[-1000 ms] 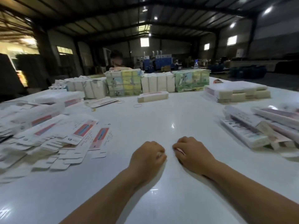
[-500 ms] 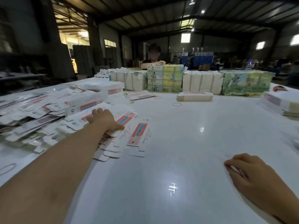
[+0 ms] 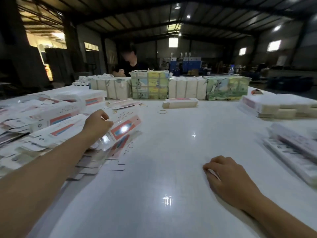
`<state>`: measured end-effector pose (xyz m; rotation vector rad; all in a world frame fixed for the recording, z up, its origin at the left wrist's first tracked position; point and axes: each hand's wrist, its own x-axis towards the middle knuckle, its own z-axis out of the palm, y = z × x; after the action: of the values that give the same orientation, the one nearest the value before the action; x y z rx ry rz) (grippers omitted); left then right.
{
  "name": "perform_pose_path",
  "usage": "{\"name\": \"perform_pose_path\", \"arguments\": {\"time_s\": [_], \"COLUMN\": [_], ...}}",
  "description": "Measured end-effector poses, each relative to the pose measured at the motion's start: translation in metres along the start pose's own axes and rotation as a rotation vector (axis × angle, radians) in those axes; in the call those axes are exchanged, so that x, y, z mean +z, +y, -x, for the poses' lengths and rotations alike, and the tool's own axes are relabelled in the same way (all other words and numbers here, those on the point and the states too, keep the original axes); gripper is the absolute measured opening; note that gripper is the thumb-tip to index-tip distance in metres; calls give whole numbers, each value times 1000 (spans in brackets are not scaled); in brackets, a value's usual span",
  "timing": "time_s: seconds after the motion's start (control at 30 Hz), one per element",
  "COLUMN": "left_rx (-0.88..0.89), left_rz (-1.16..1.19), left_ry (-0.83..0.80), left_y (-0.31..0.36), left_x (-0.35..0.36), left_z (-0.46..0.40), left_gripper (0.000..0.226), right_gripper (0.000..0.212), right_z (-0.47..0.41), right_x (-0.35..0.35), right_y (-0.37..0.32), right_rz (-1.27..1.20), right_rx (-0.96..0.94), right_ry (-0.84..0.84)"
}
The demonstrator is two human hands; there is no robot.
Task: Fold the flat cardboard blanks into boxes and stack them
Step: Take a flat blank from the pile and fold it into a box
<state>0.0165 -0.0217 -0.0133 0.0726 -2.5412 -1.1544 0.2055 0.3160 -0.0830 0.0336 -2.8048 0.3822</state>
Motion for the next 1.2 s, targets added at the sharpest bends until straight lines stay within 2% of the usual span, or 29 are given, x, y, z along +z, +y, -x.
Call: {"name": "perform_pose_path", "arguments": {"time_s": [0.07, 0.13, 0.27, 0.43, 0.47, 0.6, 0.67, 0.73, 0.8, 0.87, 0.9, 0.97, 1.03, 1.2], "left_rx": [-32, -77, -118, -32, -10, 21, 51, 125, 390, 687, 758, 839, 874, 961], "left_rz": [250, 380, 399, 377, 373, 394, 342, 230, -55, -240, -278, -389, -390, -155], "left_ry": [-148, -307, -569, -672, -679, -702, -733, -667, -444, -309, -320, -303, -237, -154], "left_y": [24, 42, 62, 56, 53, 44, 44, 45, 48, 57, 64, 76, 81, 82], "left_x": [15, 34, 74, 90, 89, 77, 74, 73, 72, 74, 75, 82, 87, 78], "left_z": [27, 58, 108, 129, 130, 132, 133, 138, 144, 158, 167, 183, 191, 189], "left_gripper": [6, 4, 8, 6, 6, 5, 5, 3, 12, 61, 84, 108, 107, 91], "right_gripper": [29, 30, 31, 23, 24, 35, 46, 34, 11, 5, 6, 8, 10, 21], "right_z": [-2, -5, -6, 0, 0, 0, 2, 6, 7, 10, 11, 13, 15, 14], "right_x": [1, 1, -5, -11, -13, -30, -35, -36, -31, -30, -28, -25, -24, -31], "right_y": [2, 4, 9, 10, 8, 4, 6, 2, -2, -9, -13, -18, -22, -19], "right_rz": [7, -44, -326, -622, -761, -1599, -1701, -1551, -1428, -1414, -1417, -1403, -1430, -1724], "right_rx": [-2, 17, 148, 315, 362, 571, 613, 522, 411, 351, 320, 266, 235, 220], "right_ry": [-9, -18, 35, 134, 158, 181, 105, 44, 30, 58, 69, 61, 22, -181]}}
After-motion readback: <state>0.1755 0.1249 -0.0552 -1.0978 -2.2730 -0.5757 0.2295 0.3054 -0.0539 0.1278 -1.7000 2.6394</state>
